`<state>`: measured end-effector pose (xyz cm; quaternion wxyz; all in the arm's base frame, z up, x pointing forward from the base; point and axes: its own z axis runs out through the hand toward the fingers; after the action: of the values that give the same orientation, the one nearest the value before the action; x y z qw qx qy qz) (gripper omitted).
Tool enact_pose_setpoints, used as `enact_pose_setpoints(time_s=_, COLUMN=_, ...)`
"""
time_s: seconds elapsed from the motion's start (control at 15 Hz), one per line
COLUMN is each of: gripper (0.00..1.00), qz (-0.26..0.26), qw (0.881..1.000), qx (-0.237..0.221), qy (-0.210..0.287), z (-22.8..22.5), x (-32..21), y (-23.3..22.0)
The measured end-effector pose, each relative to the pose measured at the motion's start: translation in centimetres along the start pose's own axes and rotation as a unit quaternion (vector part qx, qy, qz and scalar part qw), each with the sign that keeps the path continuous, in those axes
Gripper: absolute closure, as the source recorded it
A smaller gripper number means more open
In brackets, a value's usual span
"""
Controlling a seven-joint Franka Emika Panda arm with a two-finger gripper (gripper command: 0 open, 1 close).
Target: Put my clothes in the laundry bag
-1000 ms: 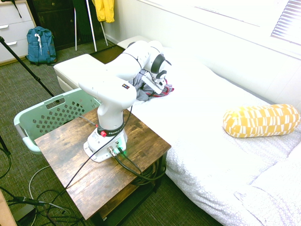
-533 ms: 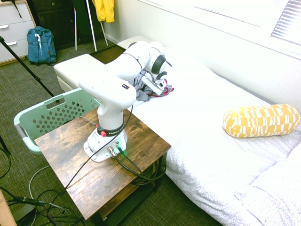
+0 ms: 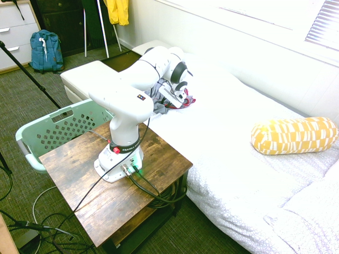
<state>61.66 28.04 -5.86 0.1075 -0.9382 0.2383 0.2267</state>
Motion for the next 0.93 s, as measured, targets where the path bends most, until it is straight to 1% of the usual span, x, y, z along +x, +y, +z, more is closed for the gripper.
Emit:
enact_pose_setpoints(time_s=0.27, gripper=1.0, qz=-0.004, qw=1.0, qx=0.009, qy=0.001, z=-0.4, x=-0.5, y=-0.1)
enact_pose_setpoints(time_s=0.4, gripper=1.0, qz=-0.009, qw=1.0, qx=0.013, qy=0.009, z=-2.1, x=-1.8, y=-0.5)
enact_pose_setpoints(time_s=0.67, gripper=1.0, qz=-0.035, qw=0.999, qx=0.021, qy=0.031, z=-9.1, x=-6.8, y=-2.5)
enact_pose_setpoints(time_s=0.93, gripper=1.0, qz=-0.072, qw=0.996, qx=0.038, qy=0.045, z=-15.8, x=-15.4, y=-5.4)
